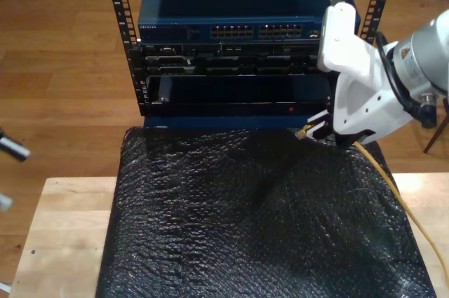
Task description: Grab the cable and plug it in
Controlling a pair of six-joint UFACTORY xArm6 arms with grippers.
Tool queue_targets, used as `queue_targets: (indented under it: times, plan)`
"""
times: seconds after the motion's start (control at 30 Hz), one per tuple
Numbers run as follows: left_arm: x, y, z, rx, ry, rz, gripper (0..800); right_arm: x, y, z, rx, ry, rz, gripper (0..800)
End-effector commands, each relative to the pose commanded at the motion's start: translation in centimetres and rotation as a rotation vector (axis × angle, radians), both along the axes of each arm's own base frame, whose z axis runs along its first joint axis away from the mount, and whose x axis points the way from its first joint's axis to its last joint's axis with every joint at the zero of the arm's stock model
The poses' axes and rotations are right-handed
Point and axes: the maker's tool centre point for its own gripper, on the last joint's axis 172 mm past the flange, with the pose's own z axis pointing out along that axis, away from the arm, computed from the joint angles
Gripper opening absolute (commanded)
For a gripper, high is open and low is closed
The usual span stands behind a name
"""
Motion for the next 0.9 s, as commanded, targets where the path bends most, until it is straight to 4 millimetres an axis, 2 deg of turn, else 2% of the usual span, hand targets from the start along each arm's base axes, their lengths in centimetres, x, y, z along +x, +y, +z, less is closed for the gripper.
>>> queue_targets:
  times: [0.2, 0.27, 0.43, 0.67, 0.9]
  plan:
    - [-3.4, 3.9, -0.9, 0.002, -0.063, -0.026, 799, -0.1, -0.2, -0.5, -0.002, 0.009, -0.004, 1]
    - [-4.5, 4.8, -1.3, -0.009, -0.087, -0.038, 799, -0.1, -0.2, -0.5, -0.002, 0.009, -0.004, 1]
    - [-8.9, 6.3, -2.7, -0.011, -0.089, -0.065, 799, -0.4, -0.2, -1.1, -0.004, 0.020, -0.004, 1]
    - [-14.2, 5.5, -4.8, -0.037, -0.082, -0.131, 799, -0.8, -0.3, -1.8, -0.006, 0.035, -0.005, 1]
    - [-19.7, 3.2, -7.5, -0.108, -0.067, -0.155, 799, -1.1, -0.4, -2.3, -0.009, 0.044, -0.004, 1]
